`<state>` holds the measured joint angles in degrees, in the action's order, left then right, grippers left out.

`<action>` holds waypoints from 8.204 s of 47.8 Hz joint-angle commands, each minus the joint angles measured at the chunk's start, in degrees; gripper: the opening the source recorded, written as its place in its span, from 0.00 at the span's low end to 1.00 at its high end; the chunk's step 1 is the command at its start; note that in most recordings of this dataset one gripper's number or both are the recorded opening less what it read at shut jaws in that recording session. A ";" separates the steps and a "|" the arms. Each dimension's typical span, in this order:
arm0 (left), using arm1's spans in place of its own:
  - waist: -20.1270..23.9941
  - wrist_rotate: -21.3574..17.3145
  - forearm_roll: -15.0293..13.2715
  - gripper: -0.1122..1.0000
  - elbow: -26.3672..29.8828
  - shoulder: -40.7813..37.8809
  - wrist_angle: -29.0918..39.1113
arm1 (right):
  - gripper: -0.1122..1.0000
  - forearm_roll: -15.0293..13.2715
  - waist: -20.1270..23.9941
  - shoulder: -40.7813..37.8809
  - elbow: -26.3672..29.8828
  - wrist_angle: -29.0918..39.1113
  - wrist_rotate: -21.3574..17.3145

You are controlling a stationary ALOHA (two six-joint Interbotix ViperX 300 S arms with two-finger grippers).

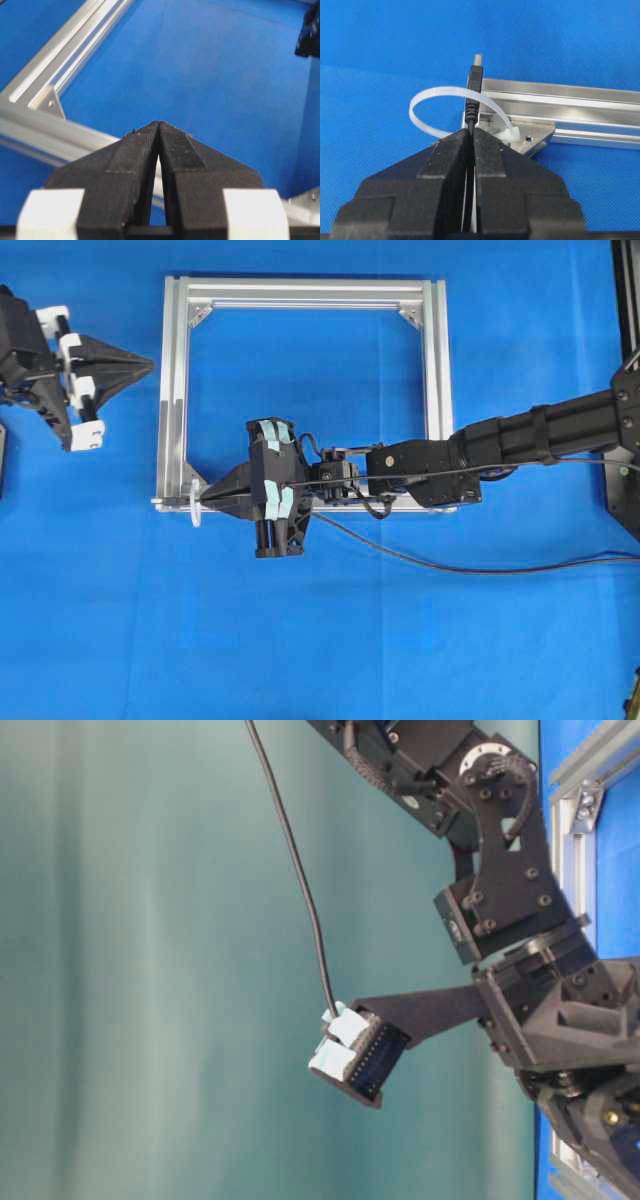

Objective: Insert the wire through the string loop located on the left side.
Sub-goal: 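Move the open left gripper right toward the plug past the loop, then close the left gripper on the USB plug beyond the loop, then pull the cable leftward through the loop with the left gripper, then open both grippers and withdraw them from the cable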

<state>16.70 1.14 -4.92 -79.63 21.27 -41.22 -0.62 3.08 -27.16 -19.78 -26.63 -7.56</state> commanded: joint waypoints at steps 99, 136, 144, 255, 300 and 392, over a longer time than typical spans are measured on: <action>-27.86 1.05 0.26 0.93 4.48 -5.10 4.39 | 0.01 0.00 -0.18 1.14 1.93 -0.79 0.18; -27.77 1.05 0.26 0.93 7.73 -15.38 2.55 | 0.01 -0.09 -0.18 1.23 1.85 -0.53 0.09; -27.77 1.05 0.26 0.93 7.73 -15.38 2.55 | 0.01 -0.09 -0.18 1.23 1.85 -0.53 0.18; -26.37 2.02 0.09 0.17 5.62 -6.86 10.37 | 0.95 0.18 0.62 1.58 0.88 0.88 -0.18; -29.00 7.38 0.09 0.17 0.62 27.25 42.89 | 0.95 -0.18 0.79 1.58 0.70 0.88 0.09; -23.20 11.07 3.25 0.82 4.22 38.41 52.47 | 0.95 0.00 0.70 15.82 -0.62 9.76 3.69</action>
<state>-6.77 12.66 -2.02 -76.73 60.03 11.43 -0.70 3.87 -13.54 -20.83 -16.79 -3.96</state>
